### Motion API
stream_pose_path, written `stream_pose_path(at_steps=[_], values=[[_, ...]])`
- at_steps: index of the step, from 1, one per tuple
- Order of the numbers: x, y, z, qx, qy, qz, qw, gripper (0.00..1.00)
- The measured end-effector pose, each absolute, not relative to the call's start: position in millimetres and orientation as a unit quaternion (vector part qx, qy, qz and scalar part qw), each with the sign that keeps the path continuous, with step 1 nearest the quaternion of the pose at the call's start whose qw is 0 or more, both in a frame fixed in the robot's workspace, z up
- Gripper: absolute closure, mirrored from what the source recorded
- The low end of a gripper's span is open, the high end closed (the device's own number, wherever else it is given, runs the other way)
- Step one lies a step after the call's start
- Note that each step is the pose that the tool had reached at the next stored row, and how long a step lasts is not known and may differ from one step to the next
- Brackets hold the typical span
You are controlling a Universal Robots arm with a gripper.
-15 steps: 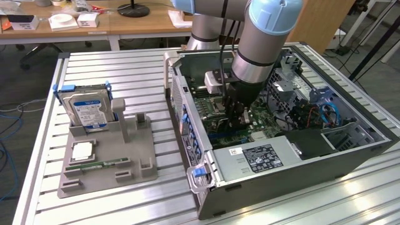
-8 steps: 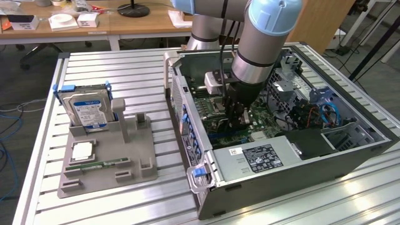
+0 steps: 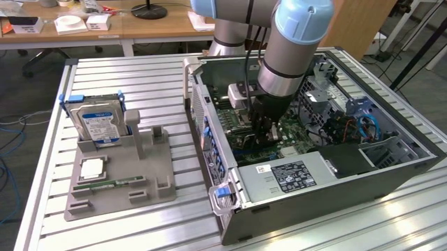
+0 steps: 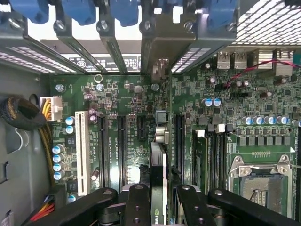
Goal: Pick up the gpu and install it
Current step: 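Insert the gpu into the slot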
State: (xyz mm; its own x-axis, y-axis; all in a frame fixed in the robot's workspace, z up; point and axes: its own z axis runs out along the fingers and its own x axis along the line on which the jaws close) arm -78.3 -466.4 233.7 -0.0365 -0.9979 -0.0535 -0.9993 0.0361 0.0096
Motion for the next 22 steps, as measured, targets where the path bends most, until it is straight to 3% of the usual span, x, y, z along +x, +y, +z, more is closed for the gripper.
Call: stream_pose_path(at_steps=[22], values=[[-79.7, -466.0, 230.2, -0.694, 0.720, 0.022, 0.017, 0.73]])
